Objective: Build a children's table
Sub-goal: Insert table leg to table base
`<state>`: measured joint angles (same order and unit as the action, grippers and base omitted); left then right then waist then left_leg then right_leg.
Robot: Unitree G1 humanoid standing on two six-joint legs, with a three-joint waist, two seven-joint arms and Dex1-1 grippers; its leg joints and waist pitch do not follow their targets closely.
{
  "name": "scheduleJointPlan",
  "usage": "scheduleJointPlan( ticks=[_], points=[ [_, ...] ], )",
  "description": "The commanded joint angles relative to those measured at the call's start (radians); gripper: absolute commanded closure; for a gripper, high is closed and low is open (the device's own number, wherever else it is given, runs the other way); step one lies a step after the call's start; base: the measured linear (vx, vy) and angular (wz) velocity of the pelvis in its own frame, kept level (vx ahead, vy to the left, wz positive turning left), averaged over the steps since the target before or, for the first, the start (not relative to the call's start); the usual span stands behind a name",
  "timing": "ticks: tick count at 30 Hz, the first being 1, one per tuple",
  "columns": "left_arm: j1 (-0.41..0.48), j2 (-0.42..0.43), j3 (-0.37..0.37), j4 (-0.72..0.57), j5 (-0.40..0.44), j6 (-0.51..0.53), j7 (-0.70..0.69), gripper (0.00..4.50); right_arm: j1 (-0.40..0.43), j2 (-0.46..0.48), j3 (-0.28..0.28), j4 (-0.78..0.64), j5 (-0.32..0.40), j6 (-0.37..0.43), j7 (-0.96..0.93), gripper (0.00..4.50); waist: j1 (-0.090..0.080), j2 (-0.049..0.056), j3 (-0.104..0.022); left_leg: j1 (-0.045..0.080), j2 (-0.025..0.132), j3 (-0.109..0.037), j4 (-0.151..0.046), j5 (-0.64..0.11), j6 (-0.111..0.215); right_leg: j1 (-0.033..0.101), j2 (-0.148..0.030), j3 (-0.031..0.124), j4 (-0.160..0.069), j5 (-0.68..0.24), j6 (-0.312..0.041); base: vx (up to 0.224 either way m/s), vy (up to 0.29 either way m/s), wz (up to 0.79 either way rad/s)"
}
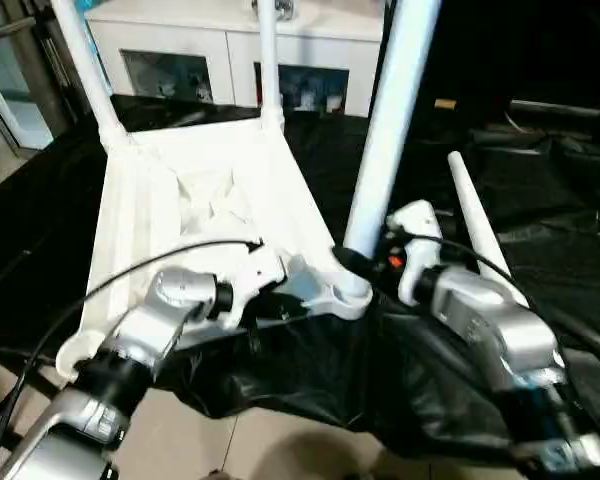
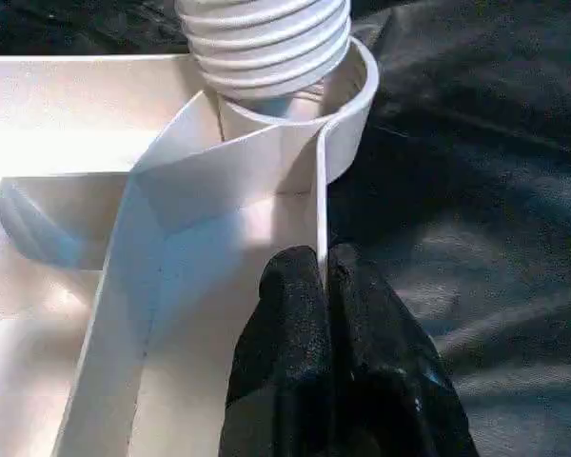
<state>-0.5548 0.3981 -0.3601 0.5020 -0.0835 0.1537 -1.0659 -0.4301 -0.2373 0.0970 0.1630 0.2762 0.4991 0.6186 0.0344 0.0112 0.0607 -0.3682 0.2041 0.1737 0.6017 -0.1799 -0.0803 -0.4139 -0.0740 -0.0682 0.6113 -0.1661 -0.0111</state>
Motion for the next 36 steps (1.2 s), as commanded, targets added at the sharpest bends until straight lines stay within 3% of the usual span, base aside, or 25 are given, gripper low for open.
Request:
scheduleJointPlan(
  ticks=[1, 3, 5, 9, 17, 18, 26, 33, 36],
  points=[
    [-0.023, -0.009, 0.033, 0.02, -0.004, -0.037, -0.001, 4.5, -0.013, -0.001, 0.016, 0.016, -0.012, -0.004, 0.009, 2.61, 0.003, -0.018, -0.07, 0.005, 0.011, -0.002, -0.07, -0.217, 0.008, 0.05, -0.055, 0.041, -0.093, -0.416, -0.113, 0.0, 0.0, 0.0],
    [-0.025, -0.009, 0.031, 0.025, 0.001, -0.041, 0.001, 4.5, -0.014, -0.002, 0.018, 0.019, -0.015, -0.004, 0.01, 2.61, 0.003, -0.015, -0.068, 0.005, 0.013, -0.002, -0.07, -0.214, 0.008, 0.049, -0.055, 0.043, -0.09, -0.4, -0.12, 0.0, 0.0, 0.0],
    [-0.057, -0.012, 0.02, 0.111, 0.04, -0.104, 0.016, 4.5, -0.029, -0.01, 0.025, 0.044, -0.025, -0.006, 0.018, 2.61, 0.004, -0.019, -0.069, 0.006, 0.01, 0.0, -0.069, -0.212, 0.013, 0.05, -0.055, 0.043, -0.093, -0.408, -0.116, 0.0, 0.0, 0.0],
    [-0.079, -0.015, 0.018, 0.157, 0.057, -0.128, 0.033, 4.5, -0.035, -0.017, 0.026, 0.063, -0.032, -0.016, 0.027, 2.61, 0.005, -0.02, -0.069, 0.006, 0.012, -0.002, -0.071, -0.222, 0.006, 0.051, -0.057, 0.041, -0.095, -0.438, -0.104, 0.0, 0.0, 0.0],
    [-0.087, -0.018, 0.03, 0.165, 0.052, -0.15, 0.007, 4.5, -0.036, -0.013, 0.016, 0.101, -0.035, -0.036, 0.018, 2.61, 0.006, -0.02, -0.069, 0.007, 0.013, -0.002, -0.071, -0.227, 0.007, 0.05, -0.058, 0.042, -0.093, -0.418, -0.123, 0.0, 0.0, 0.0],
    [-0.087, -0.019, 0.03, 0.168, 0.052, -0.154, 0.004, 4.5, -0.038, -0.009, 0.013, 0.11, -0.032, -0.043, 0.02, 2.61, 0.007, -0.014, -0.07, 0.008, 0.014, -0.003, -0.071, -0.228, 0.005, 0.05, -0.059, 0.042, -0.091, -0.412, -0.126, 0.0, 0.0, 0.0],
    [-0.09, -0.022, 0.034, 0.178, 0.052, -0.169, 0.005, 4.5, -0.054, 0.022, -0.01, 0.185, -0.013, -0.083, 0.021, 2.61, 0.004, -0.016, -0.068, 0.009, 0.014, -0.002, -0.072, -0.248, 0.004, 0.05, -0.059, 0.042, -0.094, -0.418, -0.138, 0.0, 0.0, 0.0],
    [-0.097, -0.029, 0.042, 0.191, 0.054, -0.174, 0.016, 4.5, -0.012, 0.041, -0.045, 0.197, 0.025, -0.112, 0.037, 2.61, 0.005, -0.014, -0.068, 0.01, 0.015, -0.004, -0.073, -0.262, 0.003, 0.049, -0.06, 0.041, -0.097, -0.445, -0.127, 0.0, 0.0, 0.0],
    [-0.104, -0.034, 0.045, 0.203, 0.056, -0.179, 0.023, 4.5, 0.037, 0.056, -0.063, 0.216, 0.037, -0.164, 0.046, 2.61, 0.007, -0.005, -0.068, 0.012, 0.015, -0.005, -0.074, -0.275, 0.004, 0.047, -0.061, 0.041, -0.1, -0.435, -0.134, 0.0, 0.0, 0.0]
  ],
)
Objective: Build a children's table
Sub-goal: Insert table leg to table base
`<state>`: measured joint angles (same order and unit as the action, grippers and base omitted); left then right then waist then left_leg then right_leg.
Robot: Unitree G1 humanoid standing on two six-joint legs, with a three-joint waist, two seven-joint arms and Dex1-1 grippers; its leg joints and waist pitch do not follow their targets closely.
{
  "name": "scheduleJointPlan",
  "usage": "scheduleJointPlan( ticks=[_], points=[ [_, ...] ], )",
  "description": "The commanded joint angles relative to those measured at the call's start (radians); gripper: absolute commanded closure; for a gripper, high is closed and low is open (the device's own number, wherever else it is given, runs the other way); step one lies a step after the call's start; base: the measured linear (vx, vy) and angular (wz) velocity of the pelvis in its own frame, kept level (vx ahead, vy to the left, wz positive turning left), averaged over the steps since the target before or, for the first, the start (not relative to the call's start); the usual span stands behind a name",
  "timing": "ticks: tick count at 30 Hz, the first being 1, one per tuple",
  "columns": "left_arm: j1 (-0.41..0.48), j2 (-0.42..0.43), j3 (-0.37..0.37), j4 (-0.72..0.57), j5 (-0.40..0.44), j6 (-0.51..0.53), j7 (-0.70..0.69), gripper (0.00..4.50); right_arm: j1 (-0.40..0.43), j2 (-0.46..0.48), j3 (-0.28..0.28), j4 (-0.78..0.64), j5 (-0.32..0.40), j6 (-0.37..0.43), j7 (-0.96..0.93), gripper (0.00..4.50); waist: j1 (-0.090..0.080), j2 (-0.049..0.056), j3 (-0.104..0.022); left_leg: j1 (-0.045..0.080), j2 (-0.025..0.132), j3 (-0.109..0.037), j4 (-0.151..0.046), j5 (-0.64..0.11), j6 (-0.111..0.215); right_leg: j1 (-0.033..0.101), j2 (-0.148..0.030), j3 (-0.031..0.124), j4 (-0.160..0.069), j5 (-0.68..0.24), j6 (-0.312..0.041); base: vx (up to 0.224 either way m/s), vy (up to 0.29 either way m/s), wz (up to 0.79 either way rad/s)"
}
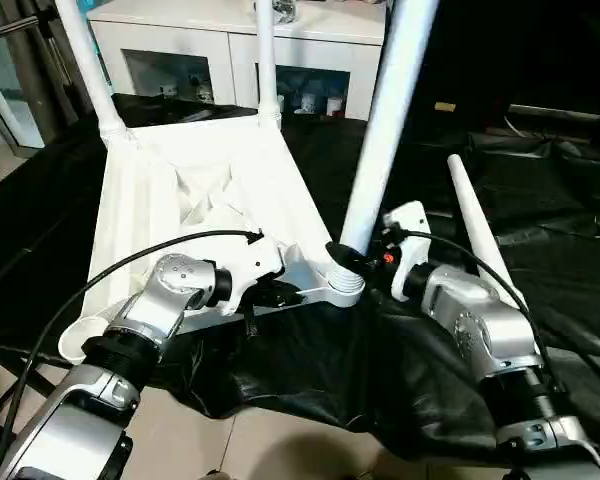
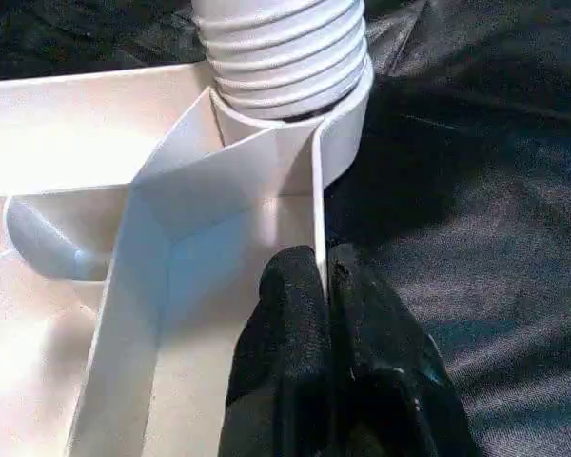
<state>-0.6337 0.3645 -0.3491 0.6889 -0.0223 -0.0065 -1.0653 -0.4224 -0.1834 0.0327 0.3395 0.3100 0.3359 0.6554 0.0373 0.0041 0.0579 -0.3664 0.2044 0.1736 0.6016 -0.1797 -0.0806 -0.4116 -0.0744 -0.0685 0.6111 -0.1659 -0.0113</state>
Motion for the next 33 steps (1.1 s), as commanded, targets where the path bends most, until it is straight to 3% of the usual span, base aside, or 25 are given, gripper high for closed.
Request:
scheduleJointPlan(
  ticks=[1, 4, 7, 15, 18, 22, 26, 33],
  points=[
    [-0.027, -0.001, 0.035, 0.02, -0.005, -0.021, 0.023, 4.5, 0.039, 0.007, -0.003, 0.042, 0.007, -0.007, 0.01, 2.61, 0.002, 0.0, -0.065, 0.009, 0.014, -0.004, -0.074, -0.278, 0.005, 0.045, -0.059, 0.04, -0.1, -0.436, -0.135, 0.0, 0.0, 0.0],
    [-0.031, -0.003, 0.037, 0.026, -0.003, -0.024, 0.025, 4.5, 0.059, 0.017, -0.014, 0.047, 0.014, -0.028, 0.011, 2.61, 0.002, 0.001, -0.064, 0.012, 0.014, -0.005, -0.075, -0.289, 0.008, 0.045, -0.058, 0.039, -0.101, -0.447, -0.139, 0.0, 0.0, 0.0],
    [-0.036, -0.006, 0.042, 0.036, 0.001, -0.03, 0.027, 4.5, 0.094, 0.039, -0.046, 0.059, 0.035, -0.076, 0.012, 2.61, 0.003, 0.009, -0.065, 0.014, 0.015, -0.006, -0.075, -0.308, 0.008, 0.043, -0.06, 0.039, -0.106, -0.469, -0.135, 0.0, 0.0, 0.0],
    [-0.044, -0.017, 0.048, 0.052, 0.006, -0.043, 0.041, 4.5, 0.146, 0.042, -0.055, 0.105, 0.018, -0.198, 0.033, 2.61, 0.003, 0.006, -0.063, 0.014, 0.015, -0.008, -0.077, -0.333, 0.011, 0.041, -0.062, 0.037, -0.112, -0.507, -0.126, 0.0, 0.0, 0.0],
    [-0.045, -0.022, 0.05, 0.057, 0.008, -0.048, 0.046, 4.5, 0.169, 0.02, -0.023, 0.105, -0.036, -0.251, 0.032, 2.61, 0.004, 0.006, -0.061, 0.013, 0.016, -0.01, -0.08, -0.335, 0.014, 0.041, -0.061, 0.036, -0.112, -0.519, -0.12, 0.0, 0.0, 0.0],
    [-0.045, -0.022, 0.051, 0.059, 0.011, -0.051, 0.046, 4.5, 0.167, -0.007, 0.024, 0.085, -0.087, -0.256, 0.031, 2.61, 0.002, 0.006, -0.059, 0.014, 0.014, -0.011, -0.08, -0.359, 0.012, 0.04, -0.062, 0.033, -0.118, -0.565, -0.104, 0.0, 0.0, 0.0],
    [-0.045, -0.021, 0.05, 0.059, 0.017, -0.056, 0.039, 4.5, 0.132, -0.038, 0.092, 0.074, -0.145, -0.221, 0.048, 2.61, -0.002, 0.001, -0.057, 0.014, 0.011, -0.011, -0.079, -0.365, 0.015, 0.037, -0.061, 0.031, -0.125, -0.609, -0.085, 0.0, 0.0, 0.0],
    [-0.047, -0.02, 0.045, 0.056, 0.02, -0.056, 0.03, 4.5, 0.064, -0.05, 0.144, 0.122, -0.189, -0.184, 0.072, 2.61, -0.01, 0.003, -0.057, 0.014, 0.013, -0.014, -0.082, -0.374, 0.018, 0.037, -0.062, 0.027, -0.125, -0.596, -0.093, 0.0, 0.0, 0.0]
  ],
)
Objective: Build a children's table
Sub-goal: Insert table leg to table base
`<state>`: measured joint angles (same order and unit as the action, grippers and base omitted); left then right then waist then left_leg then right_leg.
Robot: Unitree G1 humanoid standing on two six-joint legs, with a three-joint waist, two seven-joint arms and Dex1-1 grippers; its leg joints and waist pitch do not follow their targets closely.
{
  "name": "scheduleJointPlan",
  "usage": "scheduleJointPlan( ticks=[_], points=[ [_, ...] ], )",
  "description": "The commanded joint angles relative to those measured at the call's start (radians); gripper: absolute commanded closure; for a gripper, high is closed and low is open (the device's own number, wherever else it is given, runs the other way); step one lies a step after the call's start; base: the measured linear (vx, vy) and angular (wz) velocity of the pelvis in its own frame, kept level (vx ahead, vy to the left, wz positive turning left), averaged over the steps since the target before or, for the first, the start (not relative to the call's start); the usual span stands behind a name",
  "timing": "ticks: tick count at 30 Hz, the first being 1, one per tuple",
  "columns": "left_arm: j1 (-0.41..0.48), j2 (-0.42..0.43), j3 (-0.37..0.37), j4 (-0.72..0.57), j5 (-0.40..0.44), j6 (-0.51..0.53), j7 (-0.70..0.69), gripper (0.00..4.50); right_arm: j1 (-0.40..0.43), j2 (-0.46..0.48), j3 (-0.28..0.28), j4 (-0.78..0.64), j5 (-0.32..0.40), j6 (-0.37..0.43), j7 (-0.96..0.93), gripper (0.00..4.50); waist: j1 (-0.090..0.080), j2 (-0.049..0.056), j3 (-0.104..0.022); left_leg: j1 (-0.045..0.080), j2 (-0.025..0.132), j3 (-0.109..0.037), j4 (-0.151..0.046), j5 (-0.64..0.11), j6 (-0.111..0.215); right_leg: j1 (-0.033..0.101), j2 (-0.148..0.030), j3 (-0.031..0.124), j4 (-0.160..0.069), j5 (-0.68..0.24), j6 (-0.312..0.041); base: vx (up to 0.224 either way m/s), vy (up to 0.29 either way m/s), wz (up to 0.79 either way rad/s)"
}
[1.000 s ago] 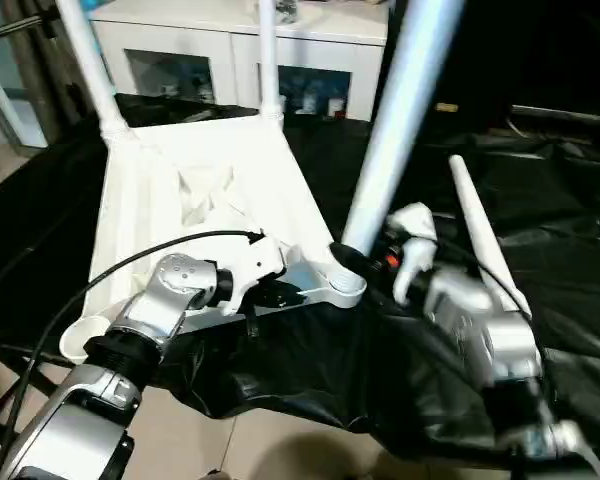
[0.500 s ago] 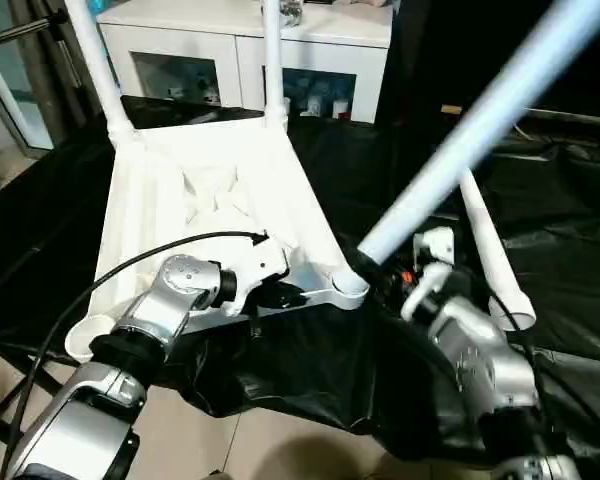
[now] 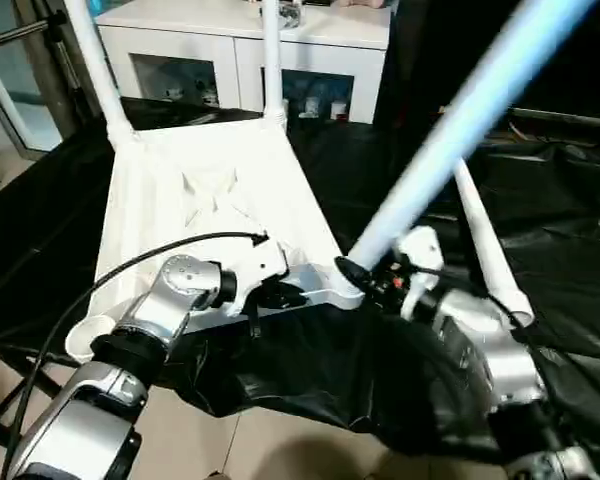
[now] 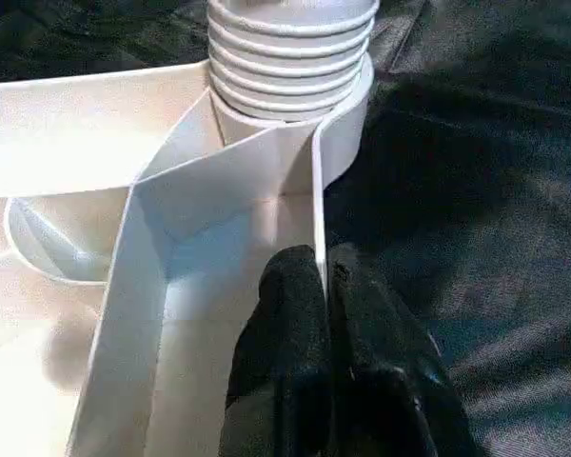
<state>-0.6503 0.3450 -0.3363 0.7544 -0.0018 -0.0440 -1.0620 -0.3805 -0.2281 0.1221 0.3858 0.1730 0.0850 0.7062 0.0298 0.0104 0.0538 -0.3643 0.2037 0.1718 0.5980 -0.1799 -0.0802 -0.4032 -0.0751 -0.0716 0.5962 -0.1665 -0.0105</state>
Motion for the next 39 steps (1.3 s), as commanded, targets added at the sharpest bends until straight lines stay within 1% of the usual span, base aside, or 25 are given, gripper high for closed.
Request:
scheduleJointPlan(
  ticks=[1, 2, 3, 5, 7, 9, 12, 13, 14, 15, 16, 18, 19, 20, 22, 24, 26, 29, 32, 33, 34, 35, 36, 37, 39],
  points=[
    [-0.03, 0.0, 0.032, -0.01, 0.0, -0.019, 0.027, 4.5, 0.022, -0.005, 0.054, 0.076, -0.052, 0.067, 0.021, 2.61, -0.005, -0.004, -0.052, 0.012, 0.013, -0.013, -0.079, -0.383, 0.016, 0.03, -0.061, 0.028, -0.112, -0.609, -0.09, 0.0, 0.0, 0.0],
    [-0.03, 0.001, 0.029, -0.018, 0.0, -0.015, 0.019, 4.5, -0.003, -0.01, 0.066, 0.101, -0.059, 0.069, 0.035, 2.61, -0.006, -0.003, -0.052, 0.011, 0.014, -0.014, -0.08, -0.385, 0.015, 0.031, -0.062, 0.028, -0.113, -0.614, -0.087, 0.0, 0.0, 0.0],
    [-0.029, 0.001, 0.026, -0.022, 0.001, -0.013, 0.015, 4.5, -0.015, -0.012, 0.072, 0.112, -0.064, 0.071, 0.043, 2.61, -0.008, -0.008, -0.051, 0.013, 0.014, -0.015, -0.079, -0.399, 0.014, 0.029, -0.063, 0.025, -0.117, -0.636, -0.079, 0.0, 0.0, 0.0],
    [-0.029, 0.002, 0.025, -0.025, 0.001, -0.012, 0.013, 4.5, -0.021, -0.014, 0.075, 0.119, -0.067, 0.072, 0.048, 2.61, -0.009, -0.005, -0.05, 0.017, 0.015, -0.015, -0.079, -0.406, 0.014, 0.025, -0.064, 0.025, -0.12, -0.64, -0.077, 0.0, 0.0, 0.0],
    [-0.029, 0.002, 0.025, -0.025, 0.001, -0.012, 0.013, 4.5, -0.021, -0.014, 0.075, 0.119, -0.067, 0.072, 0.048, 2.61, -0.009, -0.006, -0.05, 0.019, 0.014, -0.015, -0.079, -0.413, 0.014, 0.024, -0.064, 0.025, -0.123, -0.641, -0.076, 0.0, 0.0, 0.0],
    [-0.029, 0.002, 0.025, -0.025, 0.001, -0.012, 0.013, 4.5, -0.021, -0.014, 0.075, 0.119, -0.067, 0.072, 0.048, 2.61, -0.008, -0.006, -0.052, 0.016, 0.017, -0.015, -0.083, -0.404, 0.016, 0.028, -0.063, 0.026, -0.118, -0.603, -0.086, 0.0, 0.0, 0.0],
    [-0.029, 0.002, 0.024, -0.025, 0.001, -0.012, 0.012, 4.5, -0.023, -0.014, 0.075, 0.121, -0.066, 0.072, 0.049, 2.61, -0.008, -0.006, -0.052, 0.018, 0.018, -0.014, -0.085, -0.409, 0.017, 0.026, -0.063, 0.028, -0.117, -0.585, -0.097, 0.0, 0.0, 0.0],
    [-0.027, 0.002, 0.023, -0.032, 0.001, -0.009, 0.01, 4.5, -0.039, -0.015, 0.077, 0.137, -0.066, 0.072, 0.061, 2.61, -0.007, -0.011, -0.053, 0.02, 0.017, -0.013, -0.083, -0.409, 0.019, 0.025, -0.064, 0.028, -0.116, -0.59, -0.1, 0.0, 0.0, 0.0],
    [-0.021, 0.005, 0.017, -0.055, 0.0, -0.002, -0.006, 4.5, -0.078, -0.02, 0.081, 0.179, -0.067, 0.077, 0.089, 2.61, -0.01, -0.021, -0.052, 0.017, 0.017, -0.014, -0.081, -0.402, 0.022, 0.028, -0.066, 0.026, -0.112, -0.605, -0.101, 0.0, 0.0, 0.0],
    [-0.016, 0.008, 0.012, -0.074, -0.002, 0.003, -0.02, 4.5, -0.105, -0.023, 0.083, 0.204, -0.067, 0.081, 0.107, 2.61, -0.012, -0.016, -0.052, 0.015, 0.019, -0.016, -0.082, -0.401, 0.02, 0.029, -0.068, 0.026, -0.113, -0.609, -0.102, 0.0, 0.0, 0.0],
    [-0.007, 0.012, 0.005, -0.111, -0.007, 0.013, -0.041, 4.5, -0.141, -0.026, 0.082, 0.23, -0.065, 0.091, 0.128, 2.61, -0.014, -0.017, -0.052, 0.016, 0.02, -0.016, -0.082, -0.403, 0.019, 0.028, -0.068, 0.026, -0.114, -0.607, -0.105, 0.0, 0.0, 0.0],
    [-0.001, 0.014, 0.003, -0.138, -0.012, 0.02, -0.053, 4.5, -0.154, -0.025, 0.078, 0.233, -0.062, 0.099, 0.131, 2.61, -0.015, -0.017, -0.05, 0.018, 0.022, -0.016, -0.083, -0.409, 0.014, 0.025, -0.068, 0.028, -0.114, -0.592, -0.112, 0.0, 0.0, 0.0],
    [0.001, 0.015, 0.001, -0.147, -0.013, 0.023, -0.057, 4.5, -0.159, -0.024, 0.076, 0.233, -0.061, 0.101, 0.131, 2.61, -0.015, -0.021, -0.051, 0.02, 0.024, -0.015, -0.083, -0.406, 0.012, 0.025, -0.068, 0.03, -0.112, -0.573, -0.118, 0.0, 0.0, 0.0],
    [0.003, 0.017, -0.001, -0.159, -0.012, 0.025, -0.062, 4.5, -0.168, -0.024, 0.075, 0.236, -0.059, 0.102, 0.133, 2.61, -0.015, -0.023, -0.052, 0.018, 0.024, -0.013, -0.085, -0.393, 0.014, 0.027, -0.066, 0.032, -0.109, -0.543, -0.126, 0.0, 0.0, 0.0],
    [0.006, 0.019, -0.003, -0.179, -0.009, 0.029, -0.066, 4.5, -0.18, -0.024, 0.076, 0.233, -0.056, 0.104, 0.145, 2.61, -0.015, -0.023, -0.056, 0.013, 0.027, -0.013, -0.087, -0.369, 0.014, 0.032, -0.066, 0.036, -0.098, -0.484, -0.146, 0.0, 0.0, 0.0],
    [0.007, 0.02, -0.005, -0.184, -0.005, 0.027, -0.065, 4.5, -0.183, -0.025, 0.079, 0.225, -0.053, 0.109, 0.158, 2.61, -0.017, -0.024, -0.056, 0.011, 0.027, -0.009, -0.087, -0.352, 0.015, 0.034, -0.064, 0.039, -0.091, -0.427, -0.17, 0.0, 0.0, 0.0],
    [0.007, 0.021, -0.006, -0.186, -0.002, 0.026, -0.064, 4.5, -0.185, -0.025, 0.082, 0.226, -0.053, 0.109, 0.169, 2.61, -0.016, -0.025, -0.057, 0.012, 0.026, -0.007, -0.085, -0.337, 0.018, 0.035, -0.065, 0.041, -0.09, -0.404, -0.181, 0.0, 0.0, 0.0],
    [0.01, 0.023, -0.007, -0.197, -0.001, 0.034, -0.065, 4.5, -0.191, -0.027, 0.087, 0.239, -0.054, 0.108, 0.192, 2.61, -0.015, -0.026, -0.058, 0.01, 0.026, -0.006, -0.084, -0.32, 0.021, 0.038, -0.065, 0.042, -0.086, -0.391, -0.185, 0.0, 0.0, 0.0],
    [0.011, 0.024, -0.008, -0.203, -0.001, 0.037, -0.067, 4.5, -0.191, -0.028, 0.088, 0.244, -0.055, 0.109, 0.2, 2.61, -0.014, -0.026, -0.058, 0.01, 0.027, -0.005, -0.083, -0.315, 0.021, 0.038, -0.065, 0.043, -0.084, -0.381, -0.193, 0.0, 0.0, 0.0],
    [0.012, 0.025, -0.01, -0.21, -0.002, 0.039, -0.074, 4.5, -0.191, -0.03, 0.089, 0.249, -0.058, 0.105, 0.206, 2.61, -0.013, -0.027, -0.056, 0.012, 0.026, -0.004, -0.082, -0.324, 0.02, 0.036, -0.064, 0.043, -0.086, -0.401, -0.188, 0.0, 0.0, 0.0],
    [0.016, 0.029, -0.013, -0.224, -0.006, 0.038, -0.09, 4.5, -0.187, -0.034, 0.093, 0.252, -0.061, 0.098, 0.221, 2.61, -0.012, -0.026, -0.056, 0.012, 0.025, -0.004, -0.081, -0.328, 0.02, 0.035, -0.064, 0.043, -0.086, -0.412, -0.186, 0.0, 0.0, 0.0],
    [0.022, 0.035, -0.017, -0.243, -0.011, 0.037, -0.11, 4.5, -0.182, -0.038, 0.097, 0.254, -0.064, 0.089, 0.24, 2.61, -0.012, -0.027, -0.058, 0.01, 0.026, -0.005, -0.08, -0.323, 0.019, 0.038, -0.066, 0.045, -0.085, -0.415, -0.183, 0.0, 0.0, 0.0],
    [0.022, 0.035, -0.017, -0.243, -0.011, 0.037, -0.11, 4.5, -0.182, -0.038, 0.097, 0.254, -0.064, 0.089, 0.24, 2.61, -0.012, -0.028, -0.058, 0.008, 0.027, -0.006, -0.081, -0.314, 0.02, 0.039, -0.066, 0.045, -0.084, -0.409, -0.182, 0.0, 0.0, 0.0],
    [0.022, 0.035, -0.017, -0.243, -0.011, 0.037, -0.11, 4.5, -0.182, -0.038, 0.097, 0.254, -0.064, 0.089, 0.24, 2.61, -0.01, -0.026, -0.058, 0.009, 0.026, -0.004, -0.081, -0.306, 0.021, 0.037, -0.064, 0.045, -0.083, -0.396, -0.184, 0.0, 0.0, 0.0],
    [0.033, 0.042, -0.027, -0.268, -0.022, 0.037, -0.144, 4.5, -0.163, -0.048, 0.106, 0.245, -0.061, 0.069, 0.278, 2.61, -0.008, -0.026, -0.061, 0.007, 0.028, -0.004, -0.081, -0.287, 0.023, 0.042, -0.063, 0.045, -0.077, -0.352, -0.196, 0.0, 0.0, 0.0]
  ],
)
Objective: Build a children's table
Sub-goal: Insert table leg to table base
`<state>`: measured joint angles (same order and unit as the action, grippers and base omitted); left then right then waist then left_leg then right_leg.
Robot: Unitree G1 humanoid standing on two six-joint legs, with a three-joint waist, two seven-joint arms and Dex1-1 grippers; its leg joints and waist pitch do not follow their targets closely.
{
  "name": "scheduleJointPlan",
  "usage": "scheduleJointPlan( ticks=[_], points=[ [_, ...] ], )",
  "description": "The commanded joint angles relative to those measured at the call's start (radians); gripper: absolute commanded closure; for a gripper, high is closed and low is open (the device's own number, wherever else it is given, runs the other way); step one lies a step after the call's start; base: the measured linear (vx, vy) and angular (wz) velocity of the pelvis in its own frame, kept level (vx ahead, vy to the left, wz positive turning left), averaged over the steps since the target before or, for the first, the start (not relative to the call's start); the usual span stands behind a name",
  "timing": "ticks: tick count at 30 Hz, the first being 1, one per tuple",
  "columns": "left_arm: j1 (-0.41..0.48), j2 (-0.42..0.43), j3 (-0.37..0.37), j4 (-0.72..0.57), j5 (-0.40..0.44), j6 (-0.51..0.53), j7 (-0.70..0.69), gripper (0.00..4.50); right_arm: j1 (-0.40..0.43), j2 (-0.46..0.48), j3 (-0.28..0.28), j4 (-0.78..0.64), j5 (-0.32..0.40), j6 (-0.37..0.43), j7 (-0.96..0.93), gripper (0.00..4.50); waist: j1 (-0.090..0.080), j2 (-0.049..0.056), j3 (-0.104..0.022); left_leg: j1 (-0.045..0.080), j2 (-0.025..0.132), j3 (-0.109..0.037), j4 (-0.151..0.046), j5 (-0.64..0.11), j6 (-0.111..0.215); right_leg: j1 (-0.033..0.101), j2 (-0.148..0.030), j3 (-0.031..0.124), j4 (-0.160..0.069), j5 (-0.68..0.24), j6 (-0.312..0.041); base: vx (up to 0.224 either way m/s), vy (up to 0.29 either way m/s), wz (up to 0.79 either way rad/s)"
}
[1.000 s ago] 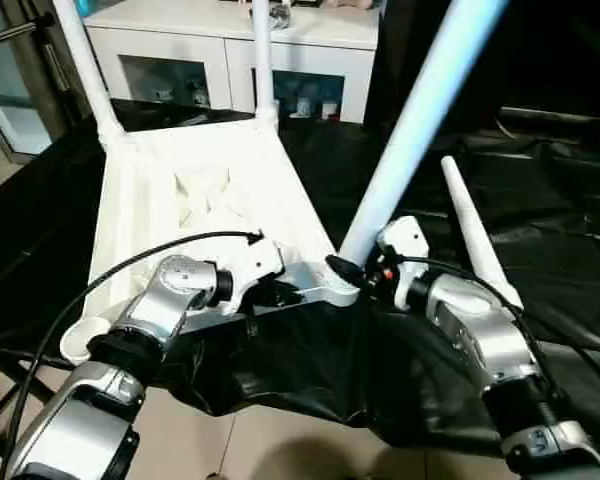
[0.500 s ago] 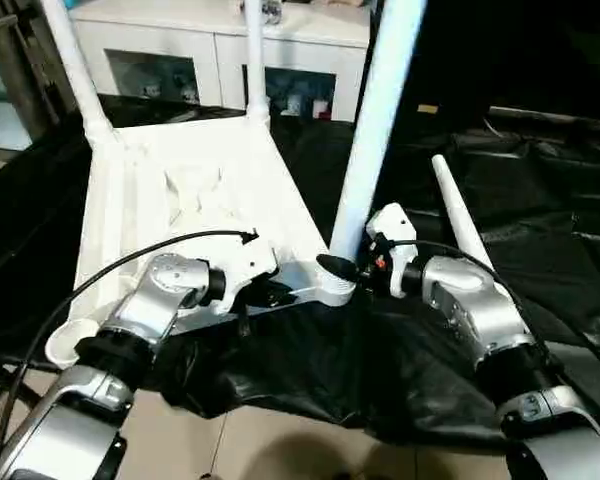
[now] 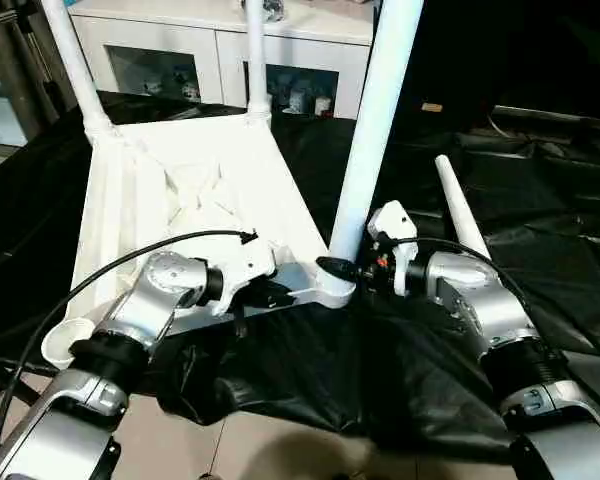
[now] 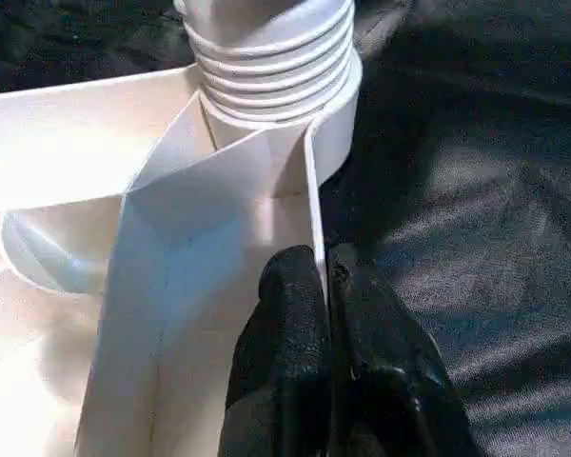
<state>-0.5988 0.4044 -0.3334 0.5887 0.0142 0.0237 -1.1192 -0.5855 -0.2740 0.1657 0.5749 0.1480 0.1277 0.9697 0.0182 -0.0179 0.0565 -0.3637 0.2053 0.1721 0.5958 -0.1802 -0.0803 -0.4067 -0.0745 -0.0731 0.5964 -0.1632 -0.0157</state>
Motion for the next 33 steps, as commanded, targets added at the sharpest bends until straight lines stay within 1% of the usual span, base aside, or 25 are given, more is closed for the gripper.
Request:
scheduleJointPlan(
  ticks=[1, 2, 3, 7, 8, 9, 11, 13, 15, 16, 18, 19, 20, 21, 22, 23, 24, 25, 26, 27, 29, 30, 31, 32, 33],
  points=[
    [-0.015, -0.014, -0.034, -0.112, -0.041, -0.031, -0.099, 4.5, 0.049, -0.007, 0.066, 0.052, -0.035, 0.02, 0.027, 2.61, 0.006, 0.003, -0.064, 0.007, 0.027, -0.004, -0.079, -0.28, 0.024, 0.045, -0.064, 0.047, -0.076, -0.339, -0.194, 0.0, 0.0, 0.0],
    [-0.007, -0.008, -0.041, -0.128, -0.048, -0.029, -0.121, 4.5, 0.063, -0.015, 0.072, 0.044, -0.035, 0.006, 0.05, 2.61, 0.008, 0.009, -0.065, 0.008, 0.029, -0.004, -0.079, -0.273, 0.026, 0.045, -0.063, 0.048, -0.071, -0.305, -0.207, 0.0, 0.0, 0.0],
    [-0.005, -0.005, -0.043, -0.134, -0.048, -0.027, -0.125, 4.5, 0.068, -0.018, 0.074, 0.043, -0.036, 0.002, 0.058, 2.61, 0.009, 0.006, -0.064, 0.008, 0.028, -0.001, -0.078, -0.271, 0.031, 0.045, -0.061, 0.048, -0.072, -0.29, -0.211, 0.0, 0.0, 0.0],
    [-0.009, -0.007, -0.037, -0.129, -0.041, -0.019, -0.106, 4.5, 0.078, -0.024, 0.078, 0.043, -0.044, -0.014, 0.065, 2.61, 0.014, 0.007, -0.068, 0.009, 0.028, -0.001, -0.078, -0.251, 0.029, 0.049, -0.06, 0.048, -0.064, -0.237, -0.229, 0.0, 0.0, 0.0],
    [-0.011, -0.011, -0.031, -0.126, -0.037, -0.016, -0.093, 4.5, 0.081, -0.021, 0.076, 0.043, -0.045, -0.014, 0.059, 2.61, 0.015, 0.013, -0.067, 0.009, 0.027, -0.002, -0.079, -0.255, 0.027, 0.049, -0.06, 0.047, -0.064, -0.235, -0.231, 0.0, 0.0, 0.0],
    [-0.011, -0.012, -0.029, -0.126, -0.036, -0.015, -0.09, 4.5, 0.082, -0.019, 0.074, 0.044, -0.046, -0.013, 0.057, 2.61, 0.013, 0.009, -0.066, 0.01, 0.026, -0.001, -0.079, -0.27, 0.023, 0.049, -0.059, 0.047, -0.067, -0.255, -0.228, 0.0, 0.0, 0.0],
    [-0.013, -0.016, -0.025, -0.122, -0.032, -0.009, -0.076, 4.5, 0.084, -0.015, 0.069, 0.051, -0.051, -0.016, 0.042, 2.61, 0.013, 0.008, -0.065, 0.01, 0.026, -0.002, -0.08, -0.283, 0.019, 0.049, -0.06, 0.047, -0.07, -0.283, -0.221, 0.0, 0.0, 0.0],
    [-0.023, -0.032, -0.011, -0.102, -0.018, 0.003, -0.031, 4.5, 0.079, 0.003, 0.049, 0.082, -0.069, -0.017, -0.034, 2.61, 0.013, 0.008, -0.062, 0.013, 0.026, -0.003, -0.081, -0.308, 0.011, 0.045, -0.061, 0.047, -0.076, -0.339, -0.204, 0.0, 0.0, 0.0],
    [-0.038, -0.054, 0.001, -0.086, -0.006, 0.035, 0.024, 4.5, 0.06, 0.035, 0.012, 0.134, -0.083, -0.009, -0.164, 2.61, 0.007, 0.009, -0.053, 0.018, 0.024, -0.006, -0.083, -0.368, -0.008, 0.035, -0.06, 0.043, -0.087, -0.452, -0.174, 0.0, 0.0, 0.0],
    [-0.043, -0.063, 0.005, -0.082, -0.004, 0.051, 0.044, 4.5, 0.053, 0.047, -0.002, 0.152, -0.085, -0.003, -0.211, 2.61, 0.005, 0.008, -0.052, 0.02, 0.021, -0.007, -0.083, -0.387, -0.014, 0.034, -0.061, 0.041, -0.092, -0.493, -0.162, 0.0, 0.0, 0.0],
    [-0.057, -0.081, 0.01, -0.07, 0.004, 0.067, 0.082, 4.5, 0.042, 0.069, -0.024, 0.176, -0.082, 0.005, -0.275, 2.61, -0.002, 0.005, -0.051, 0.02, 0.015, -0.017, -0.081, -0.419, -0.021, 0.036, -0.065, 0.03, -0.109, -0.629, -0.099, -0.028, 0.004, -0.05],
    [-0.066, -0.092, 0.013, -0.061, 0.009, 0.077, 0.106, 4.5, 0.037, 0.08, -0.032, 0.187, -0.082, 0.008, -0.307, 2.61, -0.005, 0.005, -0.051, 0.02, 0.015, -0.018, -0.081, -0.422, -0.02, 0.035, -0.066, 0.029, -0.113, -0.644, -0.088, -0.051, 0.011, -0.08],
    [-0.098, -0.129, 0.025, -0.031, 0.021, 0.124, 0.179, 4.5, 0.023, 0.115, -0.055, 0.212, -0.078, 0.02, -0.393, 2.61, -0.01, 0.006, -0.05, 0.024, 0.014, -0.018, -0.079, -0.435, -0.019, 0.028, -0.064, 0.025, -0.119, -0.664, -0.076, -0.051, 0.011, -0.08],
    [-0.098, -0.129, 0.025, -0.031, 0.021, 0.124, 0.179, 4.5, 0.023, 0.115, -0.055, 0.212, -0.078, 0.02, -0.393, 2.61, -0.017, 0.006, -0.049, 0.03, 0.011, -0.019, -0.076, -0.453, -0.02, 0.023, -0.062, 0.019, -0.126, -0.679, -0.07, 0.0, 0.0, 0.0],
    [-0.138, -0.176, 0.041, 0.009, 0.032, 0.183, 0.264, 4.5, 0.005, 0.155, -0.082, 0.242, -0.064, 0.041, -0.483, 2.61, -0.018, 0.006, -0.051, 0.029, 0.012, -0.022, -0.077, -0.458, -0.019, 0.027, -0.063, 0.016, -0.125, -0.677, -0.069, -0.051, 0.019, -0.06],
    [-0.154, -0.198, 0.046, 0.028, 0.037, 0.2, 0.296, 4.5, -0.005, 0.171, -0.091, 0.258, -0.059, 0.049, -0.518, 2.61, -0.023, 0.011, -0.05, 0.031, 0.012, -0.024, -0.076, -0.468, -0.016, 0.028, -0.063, 0.006, -0.131, -0.677, -0.066, -0.051, 0.019, -0.06],
    [-0.154, -0.198, 0.046, 0.028, 0.037, 0.2, 0.296, 4.5, -0.005, 0.171, -0.091, 0.258, -0.059, 0.049, -0.518, 2.61, -0.025, 0.011, -0.053, 0.026, 0.012, -0.025, -0.077, -0.464, -0.01, 0.035, -0.064, -0.003, -0.135, -0.657, -0.065, 0.0, 0.0, 0.0],
    [-0.171, -0.225, 0.048, 0.048, 0.043, 0.228, 0.33, 4.5, -0.018, 0.191, -0.098, 0.28, -0.055, 0.057, -0.557, 2.61, -0.025, 0.016, -0.051, 0.024, 0.013, -0.026, -0.079, -0.471, -0.005, 0.036, -0.066, -0.007, -0.137, -0.649, -0.066, 0.0, 0.0, 0.0],
    [-0.191, -0.263, 0.045, 0.074, 0.057, 0.261, 0.379, 4.5, -0.037, 0.219, -0.107, 0.308, -0.051, 0.067, -0.604, 2.61, -0.026, 0.023, -0.05, 0.027, 0.016, -0.029, -0.082, -0.493, -0.005, 0.037, -0.065, -0.016, -0.141, -0.636, -0.064, 0.0, 0.0, 0.0],
    [-0.202, -0.29, 0.04, 0.094, 0.07, 0.279, 0.414, 4.5, -0.053, 0.238, -0.113, 0.331, -0.049, 0.074, -0.635, 2.61, -0.033, 0.022, -0.048, 0.033, 0.019, -0.032, -0.083, -0.528, -0.008, 0.037, -0.064, -0.026, -0.146, -0.615, -0.065, 0.0, 0.0, 0.0],
    [-0.216, -0.325, 0.035, 0.125, 0.089, 0.295, 0.466, 4.5, -0.071, 0.262, -0.113, 0.357, -0.054, 0.081, -0.668, 2.61, -0.035, 0.025, -0.046, 0.041, 0.018, -0.032, -0.082, -0.562, -0.005, 0.036, -0.061, -0.04, -0.155, -0.61, -0.059, 0.0, 0.0, 0.0],
    [-0.22, -0.332, 0.03, 0.136, 0.098, 0.296, 0.481, 4.5, -0.076, 0.27, -0.111, 0.362, -0.055, 0.088, -0.674, 2.61, -0.044, 0.033, -0.039, 0.05, 0.025, -0.039, -0.088, -0.633, -0.004, 0.043, -0.062, -0.066, -0.166, -0.595, -0.045, 0.0, 0.0, 0.0],
    [-0.221, -0.333, 0.03, 0.139, 0.099, 0.295, 0.484, 4.5, -0.076, 0.271, -0.11, 0.363, -0.056, 0.09, -0.674, 2.61, -0.046, 0.037, -0.036, 0.054, 0.031, -0.042, -0.094, -0.668, -0.005, 0.045, -0.06, -0.073, -0.166, -0.58, -0.043, 0.0, 0.0, 0.0],
    [-0.227, -0.339, 0.029, 0.154, 0.105, 0.295, 0.5, 4.5, -0.08, 0.279, -0.108, 0.367, -0.063, 0.099, -0.679, 2.61, -0.051, 0.044, -0.029, 0.048, 0.045, -0.049, -0.118, -0.75, -0.011, 0.062, -0.055, -0.078, -0.146, -0.53, -0.045, 0.0, 0.0, 0.0],
    [-0.23, -0.339, 0.027, 0.159, 0.109, 0.295, 0.504, 4.5, -0.08, 0.283, -0.103, 0.368, -0.071, 0.101, -0.677, 2.61, -0.045, 0.05, -0.029, 0.031, 0.063, -0.052, -0.15, -0.82, -0.024, 0.087, -0.05, -0.061, -0.091, -0.451, -0.061, 0.0, 0.0, 0.0]
  ],
)
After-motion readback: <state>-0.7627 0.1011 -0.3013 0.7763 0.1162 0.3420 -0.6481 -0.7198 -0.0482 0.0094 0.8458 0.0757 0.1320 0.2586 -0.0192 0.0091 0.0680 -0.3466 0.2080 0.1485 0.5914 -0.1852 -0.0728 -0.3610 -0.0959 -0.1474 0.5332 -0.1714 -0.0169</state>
